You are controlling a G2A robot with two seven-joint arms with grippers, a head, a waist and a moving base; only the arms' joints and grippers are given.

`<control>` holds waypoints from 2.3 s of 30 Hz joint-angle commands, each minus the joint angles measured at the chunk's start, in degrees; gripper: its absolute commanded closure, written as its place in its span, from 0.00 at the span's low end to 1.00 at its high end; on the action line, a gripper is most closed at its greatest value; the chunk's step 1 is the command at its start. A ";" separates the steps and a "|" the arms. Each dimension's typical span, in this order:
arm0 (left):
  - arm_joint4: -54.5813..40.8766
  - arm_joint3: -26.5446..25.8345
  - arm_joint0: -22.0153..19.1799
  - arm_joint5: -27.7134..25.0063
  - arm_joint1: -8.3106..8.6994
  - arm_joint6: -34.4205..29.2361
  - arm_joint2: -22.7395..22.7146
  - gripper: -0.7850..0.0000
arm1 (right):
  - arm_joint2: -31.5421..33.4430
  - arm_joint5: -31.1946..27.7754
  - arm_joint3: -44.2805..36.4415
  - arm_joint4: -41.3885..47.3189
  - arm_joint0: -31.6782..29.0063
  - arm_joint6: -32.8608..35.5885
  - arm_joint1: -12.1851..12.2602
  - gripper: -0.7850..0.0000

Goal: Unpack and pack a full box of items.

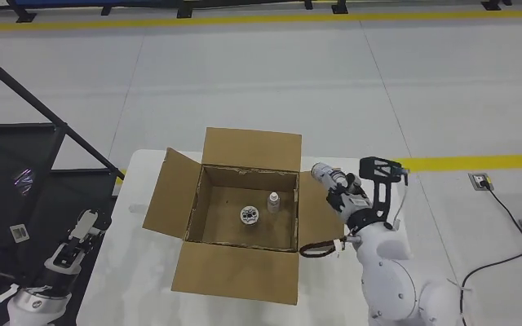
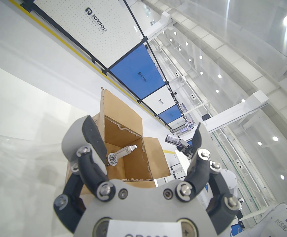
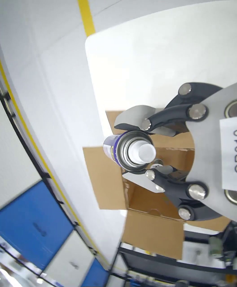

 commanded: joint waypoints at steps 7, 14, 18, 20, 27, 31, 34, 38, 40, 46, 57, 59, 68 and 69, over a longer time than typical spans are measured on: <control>0.00 0.00 0.00 0.00 0.00 0.00 0.00 0.00 | -8.69 -11.62 14.43 -3.39 14.62 21.74 0.04 1.00; 0.00 0.00 0.00 0.00 0.00 0.00 0.00 0.00 | -14.06 -11.90 23.73 -5.25 20.21 27.23 -0.58 1.00; 0.00 0.00 0.00 0.00 0.00 0.00 0.00 0.00 | -16.23 -10.84 28.64 -5.16 22.37 27.53 -1.07 1.00; 0.00 0.00 0.00 0.00 0.00 0.00 0.00 0.00 | -17.11 -10.73 30.36 -4.91 22.93 27.44 -1.27 1.00; 0.00 0.00 0.00 0.00 0.00 0.00 0.00 0.00 | -19.47 -8.24 36.25 -5.97 24.39 27.33 -1.93 1.00; 0.00 0.00 0.00 0.00 0.00 0.00 0.00 0.00 | -20.24 -6.64 39.75 -6.10 25.19 26.73 -2.34 1.00; 0.00 0.00 0.00 0.00 0.00 0.00 0.00 0.00 | -20.20 -6.11 42.22 -4.84 25.81 25.51 -2.64 1.00; 0.00 0.00 0.00 0.00 0.00 0.00 0.00 0.00 | -19.81 -6.10 44.81 -3.85 26.11 23.81 -2.81 1.00; 0.00 0.00 0.00 0.00 0.00 0.00 0.00 0.00 | -19.80 -6.04 45.98 -3.57 26.32 23.34 -2.91 1.00; 0.00 0.00 0.00 0.00 0.00 0.00 0.00 0.00 | -19.38 -5.46 47.99 -2.84 26.26 21.97 -3.10 0.79; 0.00 0.00 0.00 0.00 0.00 0.00 0.00 0.00 | -18.42 -6.63 48.82 -1.96 25.19 20.47 -3.02 0.51; 0.00 0.00 0.00 0.00 0.00 0.00 0.00 0.00 | -18.22 -6.68 48.32 -1.98 24.88 20.31 -2.98 0.50; 0.11 -0.04 0.04 -0.19 0.06 0.91 -0.57 0.00 | -15.54 -7.16 39.84 -2.38 20.09 18.49 -2.15 0.40; 0.68 0.12 0.00 0.05 0.10 1.30 -0.92 0.00 | -14.89 -7.43 37.56 -2.28 18.79 18.05 -1.95 0.38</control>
